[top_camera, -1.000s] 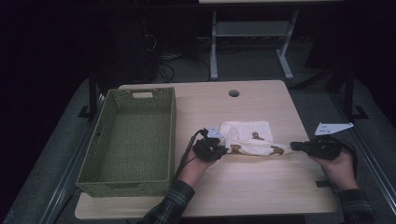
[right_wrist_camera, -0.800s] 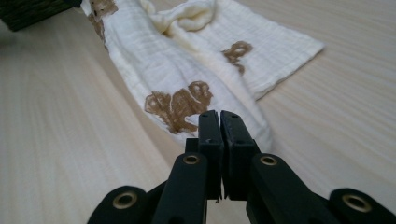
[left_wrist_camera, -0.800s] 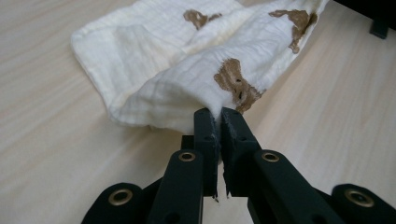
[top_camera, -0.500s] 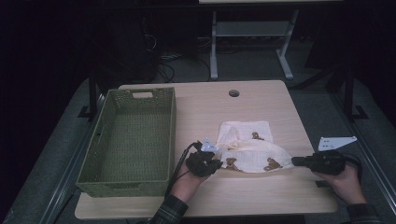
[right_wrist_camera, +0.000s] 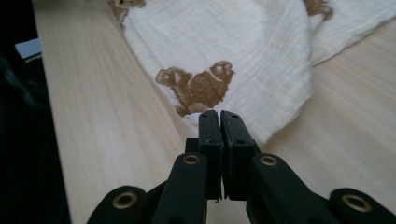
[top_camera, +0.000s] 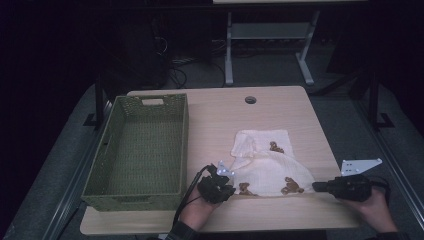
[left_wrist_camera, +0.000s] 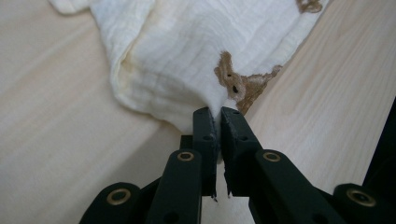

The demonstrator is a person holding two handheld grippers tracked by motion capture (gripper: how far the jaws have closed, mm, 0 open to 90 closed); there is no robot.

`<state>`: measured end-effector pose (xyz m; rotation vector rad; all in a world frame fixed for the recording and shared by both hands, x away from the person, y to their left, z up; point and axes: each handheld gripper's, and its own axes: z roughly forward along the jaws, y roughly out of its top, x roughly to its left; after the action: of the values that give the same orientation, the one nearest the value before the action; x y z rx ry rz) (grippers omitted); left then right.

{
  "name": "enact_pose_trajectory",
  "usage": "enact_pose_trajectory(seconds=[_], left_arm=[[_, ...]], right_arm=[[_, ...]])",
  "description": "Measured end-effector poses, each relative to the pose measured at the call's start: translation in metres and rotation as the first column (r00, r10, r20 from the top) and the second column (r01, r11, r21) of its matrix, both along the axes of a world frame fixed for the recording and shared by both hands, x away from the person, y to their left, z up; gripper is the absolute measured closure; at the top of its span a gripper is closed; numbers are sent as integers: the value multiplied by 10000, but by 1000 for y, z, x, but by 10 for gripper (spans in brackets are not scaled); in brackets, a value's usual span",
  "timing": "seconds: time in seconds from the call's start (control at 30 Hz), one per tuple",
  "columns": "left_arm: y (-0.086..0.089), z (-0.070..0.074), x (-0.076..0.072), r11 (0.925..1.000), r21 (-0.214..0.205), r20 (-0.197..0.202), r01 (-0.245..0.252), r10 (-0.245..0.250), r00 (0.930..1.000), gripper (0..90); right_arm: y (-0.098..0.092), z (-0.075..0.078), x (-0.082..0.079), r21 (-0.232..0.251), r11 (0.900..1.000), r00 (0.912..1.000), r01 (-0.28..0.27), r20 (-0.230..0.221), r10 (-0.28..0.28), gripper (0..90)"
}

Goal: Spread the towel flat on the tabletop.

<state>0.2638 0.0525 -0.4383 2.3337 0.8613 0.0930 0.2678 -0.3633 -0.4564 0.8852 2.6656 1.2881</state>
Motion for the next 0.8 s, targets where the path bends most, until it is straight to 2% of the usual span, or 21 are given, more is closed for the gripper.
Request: enact_pose_trajectory(seconds=[0.07,0.13,0.23,0.33,0.47,0.8], left_arm=[[-1,0,-2,10000,-23,96,5,-4,10000,783],[-2,0,-1,10000,-72,269,-69,71,9996,715],[-3,3,3,9997,-202,413,-115,123,9991,646],[-6,6,9,9988,-430,669,-252,281,9974,607],[-11,9,20,9986,-418,936,-328,366,9949,594],[-19,11,53,9962,-455,1186,-748,797,9897,600]], right_arm=[[1,-1,-4,-18,10000,9999,-93,-36,93,870],[2,-2,-7,-28,9999,9999,-119,41,119,821],[1,1,-4,138,9999,9998,-74,206,72,752],[2,4,0,229,9997,9994,-16,342,8,732],[7,7,9,130,9999,9988,45,497,-52,728],[20,14,38,-101,9995,9960,305,839,-295,728]])
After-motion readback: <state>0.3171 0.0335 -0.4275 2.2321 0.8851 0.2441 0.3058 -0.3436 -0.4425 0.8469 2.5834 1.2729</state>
